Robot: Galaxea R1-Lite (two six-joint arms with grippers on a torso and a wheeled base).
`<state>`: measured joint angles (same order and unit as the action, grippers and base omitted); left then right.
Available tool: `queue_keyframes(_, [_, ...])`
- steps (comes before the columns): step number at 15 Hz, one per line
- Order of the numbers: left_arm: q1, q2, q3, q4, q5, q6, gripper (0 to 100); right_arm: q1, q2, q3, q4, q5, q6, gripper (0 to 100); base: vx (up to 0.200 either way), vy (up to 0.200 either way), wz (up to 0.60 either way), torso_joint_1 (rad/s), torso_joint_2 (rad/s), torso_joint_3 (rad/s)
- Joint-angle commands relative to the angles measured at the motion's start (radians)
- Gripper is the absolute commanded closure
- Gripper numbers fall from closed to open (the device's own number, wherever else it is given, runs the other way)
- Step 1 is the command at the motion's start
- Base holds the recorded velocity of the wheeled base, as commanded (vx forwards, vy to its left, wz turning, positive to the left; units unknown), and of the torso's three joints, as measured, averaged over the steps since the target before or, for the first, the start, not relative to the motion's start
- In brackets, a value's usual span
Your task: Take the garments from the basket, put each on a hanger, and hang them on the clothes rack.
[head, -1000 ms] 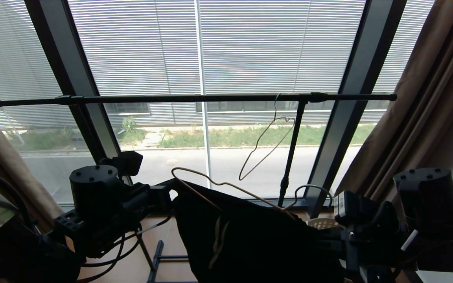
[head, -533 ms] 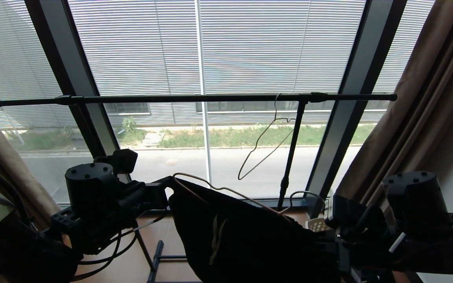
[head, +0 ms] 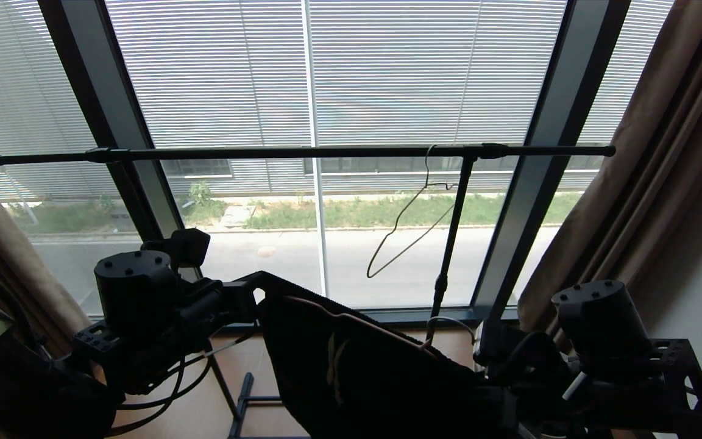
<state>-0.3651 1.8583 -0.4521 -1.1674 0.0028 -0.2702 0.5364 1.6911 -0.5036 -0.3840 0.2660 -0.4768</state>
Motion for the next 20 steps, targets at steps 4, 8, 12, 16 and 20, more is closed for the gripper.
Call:
queue_keyframes(4, [-0.029, -0.111, -0.072, 0.166, 0.0, 0.031, 100, 0.001, 0.07, -0.013, -0.01, -0.047, 0.0, 100, 0.0, 0.0, 0.0, 0.0, 0.0, 0.0])
queue_keyframes(8, [-0.117, -0.182, -0.27, 0.483, 0.008, 0.1, 100, -0.001, 0.065, -0.026, -0.009, -0.053, 0.0, 100, 0.0, 0.0, 0.0, 0.0, 0.0, 0.0])
queue_keyframes(12, [-0.229, -0.191, -0.387, 0.683, 0.013, 0.166, 100, -0.003, 0.067, -0.044, -0.01, -0.09, 0.003, 100, 0.0, 0.0, 0.0, 0.0, 0.0, 0.0])
queue_keyframes(16, [-0.334, -0.174, -0.416, 0.761, 0.043, 0.183, 100, -0.004, 0.059, -0.075, -0.01, -0.099, 0.012, 100, 0.0, 0.0, 0.0, 0.0, 0.0, 0.0])
queue_keyframes(20, [-0.38, -0.156, -0.418, 0.79, 0.057, 0.213, 100, -0.003, 0.044, -0.099, -0.012, -0.111, 0.08, 100, 0.0, 0.0, 0.0, 0.0, 0.0, 0.0])
